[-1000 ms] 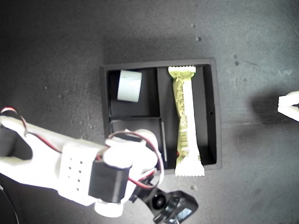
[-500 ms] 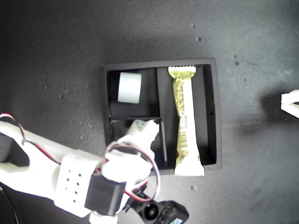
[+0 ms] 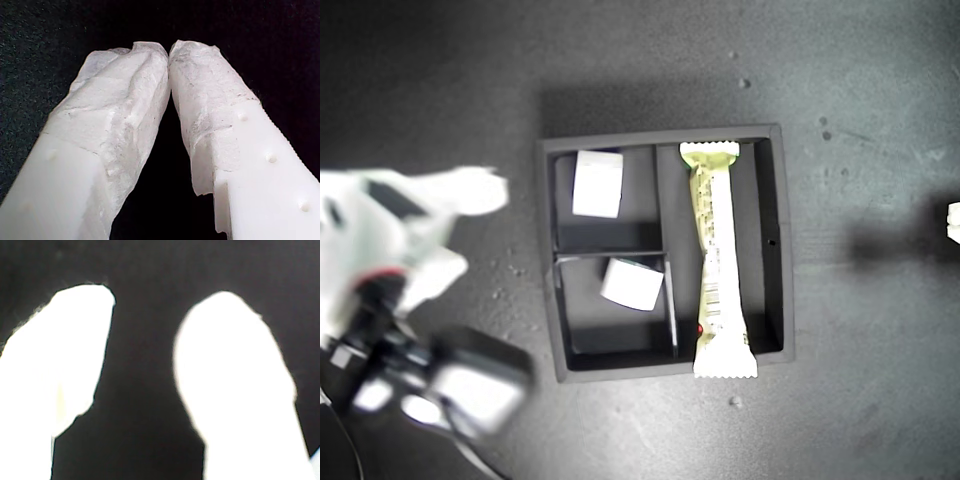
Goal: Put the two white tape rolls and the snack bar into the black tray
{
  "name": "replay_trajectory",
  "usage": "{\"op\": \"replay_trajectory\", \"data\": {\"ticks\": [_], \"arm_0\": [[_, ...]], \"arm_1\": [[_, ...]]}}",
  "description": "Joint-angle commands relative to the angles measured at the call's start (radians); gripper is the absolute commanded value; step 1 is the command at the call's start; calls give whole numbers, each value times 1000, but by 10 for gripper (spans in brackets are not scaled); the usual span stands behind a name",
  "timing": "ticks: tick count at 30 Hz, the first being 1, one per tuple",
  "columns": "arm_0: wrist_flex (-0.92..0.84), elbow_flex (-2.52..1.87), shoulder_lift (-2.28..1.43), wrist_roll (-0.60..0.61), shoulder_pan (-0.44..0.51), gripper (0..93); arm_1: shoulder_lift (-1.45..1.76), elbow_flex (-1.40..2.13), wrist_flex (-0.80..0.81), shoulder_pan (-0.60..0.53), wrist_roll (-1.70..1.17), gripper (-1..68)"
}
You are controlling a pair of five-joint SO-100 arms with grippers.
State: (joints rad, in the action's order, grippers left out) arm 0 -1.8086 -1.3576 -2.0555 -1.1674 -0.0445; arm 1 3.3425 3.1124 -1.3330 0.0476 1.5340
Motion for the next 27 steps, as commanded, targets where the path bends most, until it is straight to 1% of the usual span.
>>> {"op": "replay_trajectory", "data": {"ticks": [1, 5, 11, 16, 27], "arm_0": [[160, -431, -505, -37, -17, 0], [324, -897, -856, -115, 29, 0], [520, -1353, -1138, -199, 118, 0], [537, -1572, -1331, -202, 121, 0], [540, -1732, -1331, -236, 123, 0]], "arm_1": [[8, 12, -8, 20, -11, 2], [8, 12, -8, 18, -20, 2], [8, 12, -8, 12, -20, 2], [8, 12, -8, 12, -20, 2], [8, 12, -8, -11, -25, 2]]}}
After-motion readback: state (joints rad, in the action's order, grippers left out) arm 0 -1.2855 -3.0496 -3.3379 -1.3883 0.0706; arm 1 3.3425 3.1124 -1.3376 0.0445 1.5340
